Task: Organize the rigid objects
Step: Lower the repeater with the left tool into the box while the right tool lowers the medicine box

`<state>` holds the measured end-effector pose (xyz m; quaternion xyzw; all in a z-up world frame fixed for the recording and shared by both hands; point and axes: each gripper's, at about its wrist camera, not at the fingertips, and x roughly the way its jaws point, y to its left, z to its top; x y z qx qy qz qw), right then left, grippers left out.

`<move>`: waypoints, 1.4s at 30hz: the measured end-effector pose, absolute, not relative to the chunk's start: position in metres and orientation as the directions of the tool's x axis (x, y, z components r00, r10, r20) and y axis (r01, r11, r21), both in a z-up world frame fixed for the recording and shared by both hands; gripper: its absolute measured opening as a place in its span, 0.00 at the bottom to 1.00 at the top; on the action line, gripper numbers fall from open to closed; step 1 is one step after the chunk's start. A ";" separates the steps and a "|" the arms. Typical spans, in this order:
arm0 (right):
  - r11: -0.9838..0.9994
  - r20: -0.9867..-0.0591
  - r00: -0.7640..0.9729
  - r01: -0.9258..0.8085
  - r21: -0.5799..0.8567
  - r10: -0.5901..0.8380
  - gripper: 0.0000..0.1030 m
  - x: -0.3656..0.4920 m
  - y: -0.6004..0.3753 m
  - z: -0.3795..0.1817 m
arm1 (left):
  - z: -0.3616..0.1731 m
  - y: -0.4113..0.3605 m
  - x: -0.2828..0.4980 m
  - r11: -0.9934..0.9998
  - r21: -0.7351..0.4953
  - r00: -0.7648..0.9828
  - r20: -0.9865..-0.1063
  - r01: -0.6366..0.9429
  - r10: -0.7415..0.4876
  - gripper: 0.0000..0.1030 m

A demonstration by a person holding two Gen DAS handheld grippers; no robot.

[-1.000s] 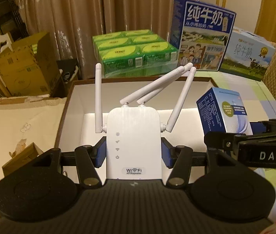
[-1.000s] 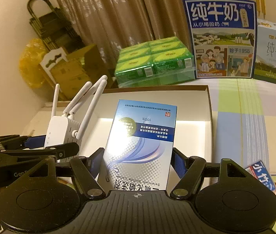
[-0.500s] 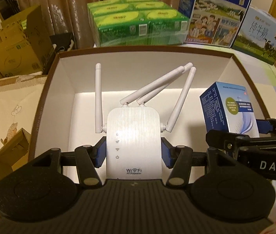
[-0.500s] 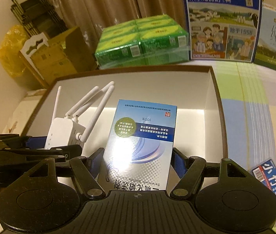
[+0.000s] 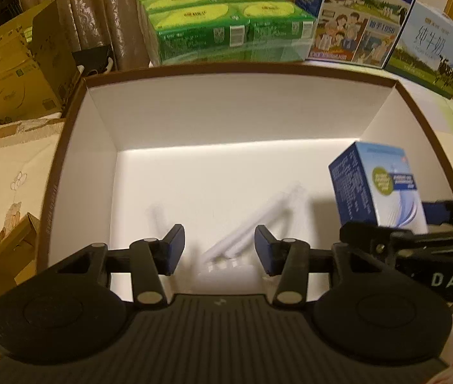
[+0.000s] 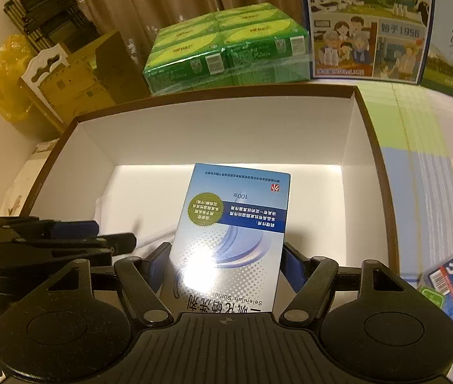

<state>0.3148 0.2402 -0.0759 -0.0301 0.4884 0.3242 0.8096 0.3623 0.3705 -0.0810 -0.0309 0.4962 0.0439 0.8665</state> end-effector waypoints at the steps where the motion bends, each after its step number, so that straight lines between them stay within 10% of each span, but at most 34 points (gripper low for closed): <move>1: 0.790 -0.811 0.310 -0.549 0.273 0.496 0.67 0.315 0.240 -0.076 | -0.078 0.371 0.362 0.994 -0.006 0.510 -0.859 -0.107 0.050 0.44; 42: 0.777 -0.745 0.376 -0.556 0.295 0.552 0.77 0.260 0.198 -0.030 | -0.029 0.347 0.292 0.993 0.004 0.601 -0.796 -0.119 0.075 0.47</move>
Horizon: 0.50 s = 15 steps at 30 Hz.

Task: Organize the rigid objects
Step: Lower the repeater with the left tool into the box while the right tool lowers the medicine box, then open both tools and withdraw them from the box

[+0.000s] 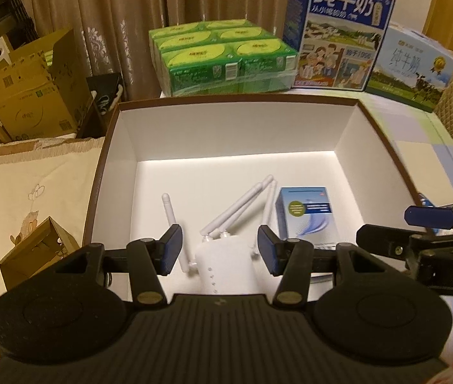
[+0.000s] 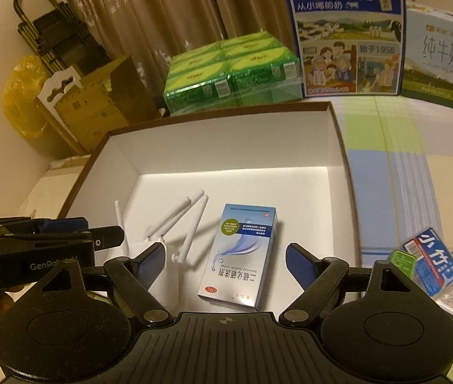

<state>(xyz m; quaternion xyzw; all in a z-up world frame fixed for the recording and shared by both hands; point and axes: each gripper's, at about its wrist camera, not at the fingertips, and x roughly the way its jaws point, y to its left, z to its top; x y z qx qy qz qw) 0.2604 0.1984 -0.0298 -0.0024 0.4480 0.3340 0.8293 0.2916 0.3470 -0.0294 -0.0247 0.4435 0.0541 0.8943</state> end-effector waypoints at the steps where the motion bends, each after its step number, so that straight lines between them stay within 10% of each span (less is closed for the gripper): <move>1: 0.775 -0.737 0.382 -0.558 0.296 0.557 0.77 0.257 0.195 -0.027 | -0.027 0.345 0.287 0.993 0.001 0.606 -0.792 -0.117 0.073 0.47; 15: 0.732 -0.679 0.402 -0.610 0.302 0.615 0.77 0.215 0.127 -0.002 | -0.007 0.284 0.220 0.990 -0.014 0.638 -0.766 -0.139 0.079 0.47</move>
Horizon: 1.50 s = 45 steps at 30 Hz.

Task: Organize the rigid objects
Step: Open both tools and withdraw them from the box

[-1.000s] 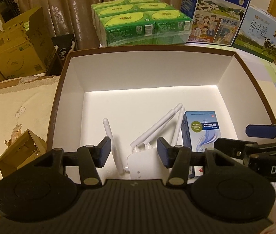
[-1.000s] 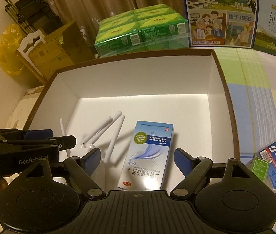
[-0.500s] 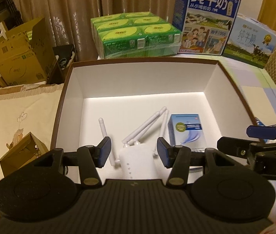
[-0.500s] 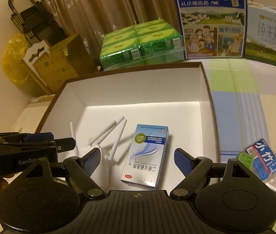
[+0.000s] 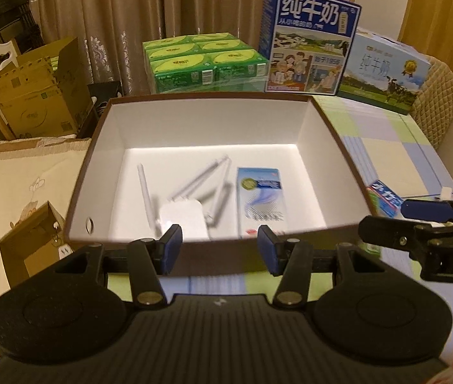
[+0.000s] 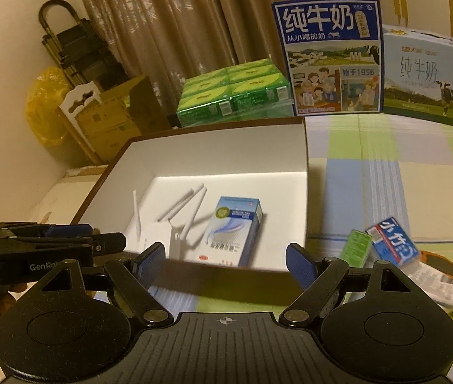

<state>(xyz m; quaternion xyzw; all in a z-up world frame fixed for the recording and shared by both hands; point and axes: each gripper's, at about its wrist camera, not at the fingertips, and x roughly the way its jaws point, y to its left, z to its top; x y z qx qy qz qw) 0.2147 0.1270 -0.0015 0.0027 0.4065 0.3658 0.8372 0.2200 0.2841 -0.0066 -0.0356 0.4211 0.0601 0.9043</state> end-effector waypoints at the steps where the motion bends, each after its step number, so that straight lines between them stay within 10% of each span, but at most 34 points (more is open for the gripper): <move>1: 0.725 -0.676 0.395 -0.616 0.307 0.622 0.77 0.213 0.121 -0.001 | -0.006 0.279 0.216 0.990 -0.015 0.637 -0.767 -0.141 0.080 0.47; 45: 0.775 -0.761 0.350 -0.557 0.300 0.546 0.77 0.231 -0.104 -0.025 | -0.060 0.081 0.212 0.997 -0.072 0.520 -0.852 0.007 -0.065 0.46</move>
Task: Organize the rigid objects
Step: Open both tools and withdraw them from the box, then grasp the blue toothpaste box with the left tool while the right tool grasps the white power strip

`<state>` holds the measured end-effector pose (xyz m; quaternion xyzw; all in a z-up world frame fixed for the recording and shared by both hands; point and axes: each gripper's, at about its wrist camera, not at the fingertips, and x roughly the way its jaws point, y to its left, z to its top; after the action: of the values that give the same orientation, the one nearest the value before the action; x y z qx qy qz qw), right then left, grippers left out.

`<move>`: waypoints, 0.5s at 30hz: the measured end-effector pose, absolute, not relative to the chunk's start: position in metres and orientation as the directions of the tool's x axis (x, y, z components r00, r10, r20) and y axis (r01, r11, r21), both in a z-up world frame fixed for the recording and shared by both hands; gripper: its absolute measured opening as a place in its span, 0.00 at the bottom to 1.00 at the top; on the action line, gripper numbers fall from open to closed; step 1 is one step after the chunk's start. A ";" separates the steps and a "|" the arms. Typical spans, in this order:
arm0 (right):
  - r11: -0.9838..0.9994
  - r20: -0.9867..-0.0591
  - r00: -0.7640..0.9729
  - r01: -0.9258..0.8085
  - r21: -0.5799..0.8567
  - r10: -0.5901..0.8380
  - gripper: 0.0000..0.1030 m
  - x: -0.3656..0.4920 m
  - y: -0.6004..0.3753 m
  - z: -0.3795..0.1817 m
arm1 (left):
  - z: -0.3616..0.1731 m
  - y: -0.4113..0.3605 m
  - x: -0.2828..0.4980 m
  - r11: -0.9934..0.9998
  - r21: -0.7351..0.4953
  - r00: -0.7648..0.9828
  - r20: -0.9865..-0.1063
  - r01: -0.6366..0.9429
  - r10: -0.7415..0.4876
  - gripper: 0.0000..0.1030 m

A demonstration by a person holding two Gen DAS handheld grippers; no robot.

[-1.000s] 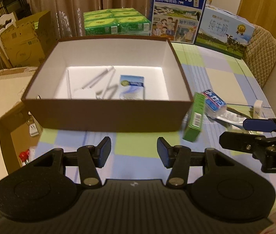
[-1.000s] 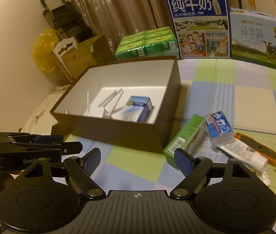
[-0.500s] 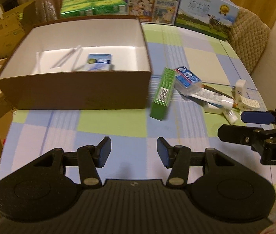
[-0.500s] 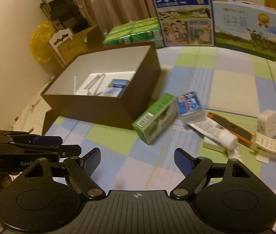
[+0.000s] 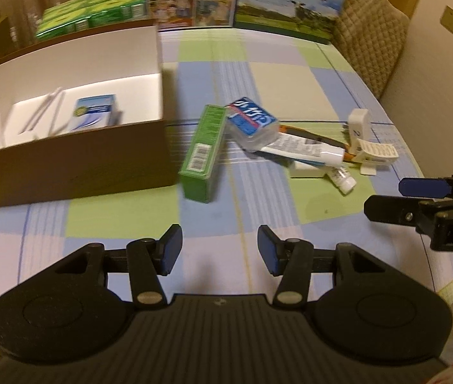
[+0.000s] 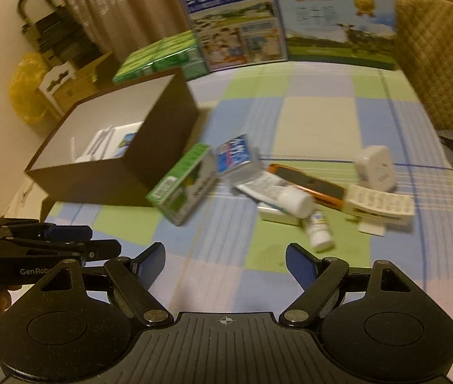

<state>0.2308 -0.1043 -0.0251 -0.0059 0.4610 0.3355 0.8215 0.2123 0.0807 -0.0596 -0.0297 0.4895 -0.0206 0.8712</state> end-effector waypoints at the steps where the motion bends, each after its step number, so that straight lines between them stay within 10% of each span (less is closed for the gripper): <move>1: 0.784 -0.762 0.358 -0.545 0.299 0.540 0.77 0.233 -0.109 -0.026 | -0.060 0.077 0.216 0.997 -0.072 0.518 -0.852 0.017 -0.071 0.46; 15: 0.882 -0.778 0.453 -0.388 0.268 0.436 0.77 0.267 -0.169 -0.039 | -0.074 0.027 0.275 0.987 -0.073 0.516 -0.845 0.145 -0.139 0.46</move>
<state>0.2675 -0.1685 -0.0394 0.0257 0.4636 0.2419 0.8520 0.2748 0.0271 -0.0738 0.0032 0.4850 -0.0814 0.8707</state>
